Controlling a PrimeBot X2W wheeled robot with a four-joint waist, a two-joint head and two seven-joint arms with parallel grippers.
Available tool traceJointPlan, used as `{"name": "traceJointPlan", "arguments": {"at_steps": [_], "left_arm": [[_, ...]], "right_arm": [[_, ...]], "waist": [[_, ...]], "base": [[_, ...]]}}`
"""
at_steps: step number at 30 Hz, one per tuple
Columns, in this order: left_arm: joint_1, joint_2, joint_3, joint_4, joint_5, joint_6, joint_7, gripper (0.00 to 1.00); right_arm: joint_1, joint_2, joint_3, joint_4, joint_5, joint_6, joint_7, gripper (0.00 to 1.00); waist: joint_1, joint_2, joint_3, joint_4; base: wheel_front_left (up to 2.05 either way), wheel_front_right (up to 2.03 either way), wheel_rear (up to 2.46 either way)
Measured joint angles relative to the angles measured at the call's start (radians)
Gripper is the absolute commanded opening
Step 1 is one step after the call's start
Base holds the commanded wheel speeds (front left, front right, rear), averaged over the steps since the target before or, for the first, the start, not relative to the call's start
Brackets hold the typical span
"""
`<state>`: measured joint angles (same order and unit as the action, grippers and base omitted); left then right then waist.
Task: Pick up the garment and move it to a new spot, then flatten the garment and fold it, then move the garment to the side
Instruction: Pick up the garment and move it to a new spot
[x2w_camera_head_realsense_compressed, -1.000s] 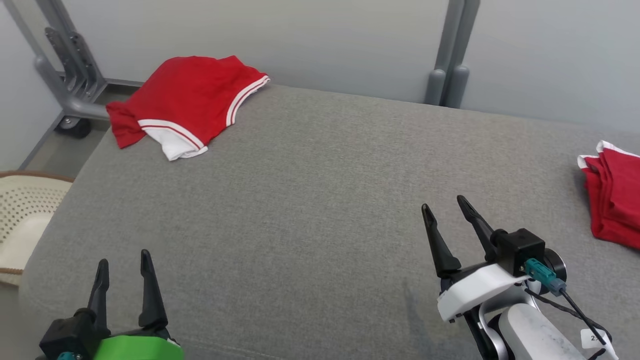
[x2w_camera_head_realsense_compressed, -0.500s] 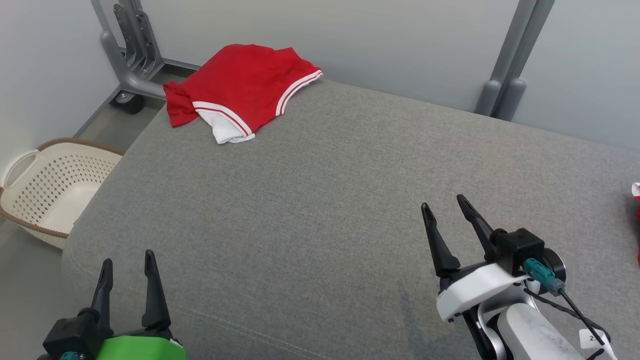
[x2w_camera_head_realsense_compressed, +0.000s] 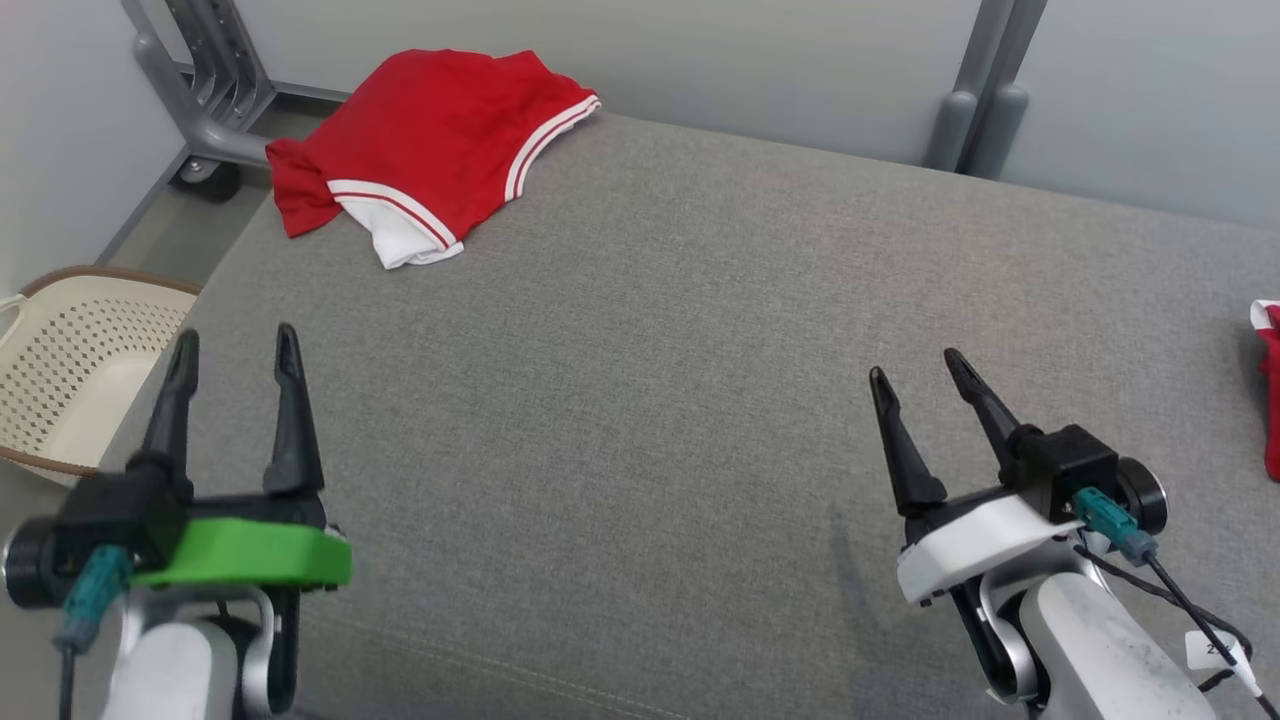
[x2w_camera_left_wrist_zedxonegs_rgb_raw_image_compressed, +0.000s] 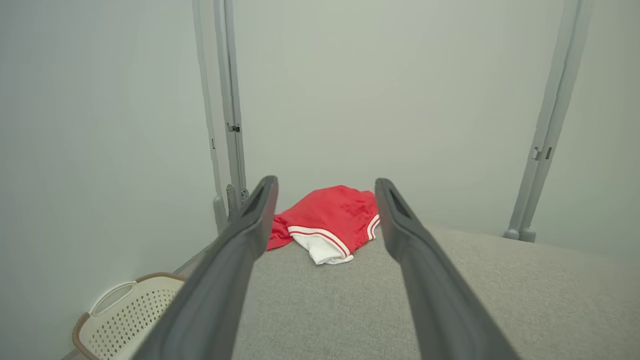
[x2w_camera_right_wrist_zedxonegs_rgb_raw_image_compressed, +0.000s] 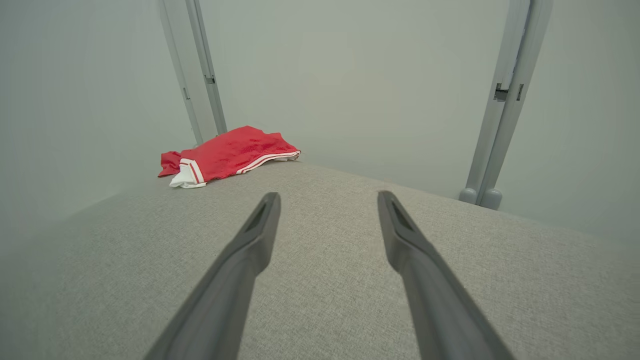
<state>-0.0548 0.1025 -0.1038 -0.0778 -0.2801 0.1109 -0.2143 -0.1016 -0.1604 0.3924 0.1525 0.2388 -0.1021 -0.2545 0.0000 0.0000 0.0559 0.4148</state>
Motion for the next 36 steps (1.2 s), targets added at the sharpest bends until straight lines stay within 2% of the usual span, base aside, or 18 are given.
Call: {"name": "traceJointPlan", "arguments": {"at_steps": [6, 9, 14, 18, 27, 36], "left_arm": [[-0.189, 0.039, 0.015, 0.05, -0.028, -0.021, 0.147, 1.0], [-0.289, 0.057, 0.066, 0.103, -0.077, -0.022, 0.232, 1.0], [-0.446, 0.133, 0.154, 0.174, -0.086, -0.014, 0.345, 1.0], [-0.53, 0.171, 0.202, 0.231, -0.101, -0.013, 0.419, 1.0], [-0.648, 0.243, 0.3, 0.36, -0.132, -0.003, 0.518, 1.0], [-0.688, 0.264, 0.335, 0.46, -0.142, 0.005, 0.539, 1.0]], "right_arm": [[-0.04, -0.01, -0.005, -0.023, -0.015, -0.005, 0.012, 1.0], [-0.058, -0.027, 0.0, -0.034, -0.027, -0.005, 0.028, 1.0], [-0.094, -0.039, -0.003, -0.067, -0.052, -0.006, 0.045, 1.0], [-0.114, -0.061, -0.016, -0.094, -0.063, -0.006, 0.058, 1.0], [-0.19, -0.107, -0.064, -0.179, -0.091, -0.007, 0.071, 1.0], [-0.23, -0.141, -0.099, -0.238, -0.109, -0.007, 0.079, 1.0]], "waist": [[0.0, 0.0, 0.045, -0.027], [0.0, 0.0, 0.069, -0.047], [0.0, 0.0, 0.114, -0.09], [0.0, 0.0, 0.156, -0.13], [0.0, 0.0, 0.277, -0.243], [0.0001, 0.0, 0.392, -0.331]], "base": [[0.0, 0.0, 0.0], [0.0, 0.0, 0.0], [0.0, 0.0, 0.0], [0.0, 0.0, 0.0], [0.0, 0.0, 0.0], [0.0, 0.0, 0.0]]}}
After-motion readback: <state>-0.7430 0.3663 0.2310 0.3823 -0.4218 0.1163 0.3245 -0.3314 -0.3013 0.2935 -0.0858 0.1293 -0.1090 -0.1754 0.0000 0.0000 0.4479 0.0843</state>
